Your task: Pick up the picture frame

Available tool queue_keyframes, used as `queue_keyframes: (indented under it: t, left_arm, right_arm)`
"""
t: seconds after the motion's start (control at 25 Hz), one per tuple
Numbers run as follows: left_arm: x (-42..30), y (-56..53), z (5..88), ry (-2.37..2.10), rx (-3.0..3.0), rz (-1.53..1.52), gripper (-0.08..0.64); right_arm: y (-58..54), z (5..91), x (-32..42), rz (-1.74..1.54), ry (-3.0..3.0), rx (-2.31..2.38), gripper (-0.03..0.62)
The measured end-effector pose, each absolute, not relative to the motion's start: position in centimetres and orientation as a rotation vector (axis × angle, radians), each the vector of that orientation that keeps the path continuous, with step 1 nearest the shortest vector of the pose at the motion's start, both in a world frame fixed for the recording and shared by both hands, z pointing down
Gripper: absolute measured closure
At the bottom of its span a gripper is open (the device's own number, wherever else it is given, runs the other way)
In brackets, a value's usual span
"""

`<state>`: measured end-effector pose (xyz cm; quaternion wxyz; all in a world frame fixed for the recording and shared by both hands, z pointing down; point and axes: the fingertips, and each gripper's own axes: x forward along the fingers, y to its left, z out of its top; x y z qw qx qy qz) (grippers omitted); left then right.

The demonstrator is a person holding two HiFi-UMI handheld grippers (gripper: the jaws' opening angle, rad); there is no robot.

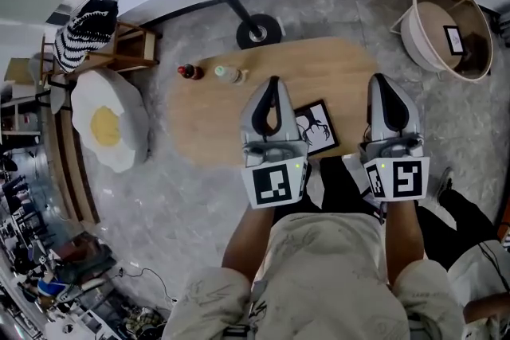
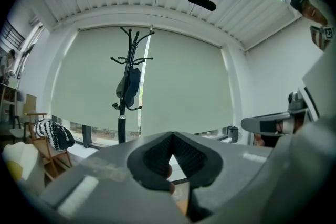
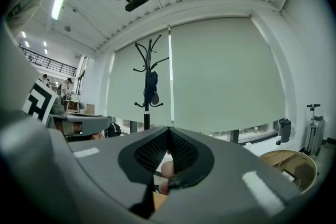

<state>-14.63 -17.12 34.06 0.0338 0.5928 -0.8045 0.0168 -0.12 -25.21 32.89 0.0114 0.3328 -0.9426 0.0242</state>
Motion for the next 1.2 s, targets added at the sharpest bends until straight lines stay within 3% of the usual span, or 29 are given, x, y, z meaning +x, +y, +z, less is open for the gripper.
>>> queue_keyframes:
  t: [1.2]
  left_arm:
    - [-13.2, -13.5, 59.8, -2.120, 1.519, 0.311, 0.555]
  right_arm:
    - [-23.7, 57.5, -0.7, 0.392, -2.600, 0.875, 0.589]
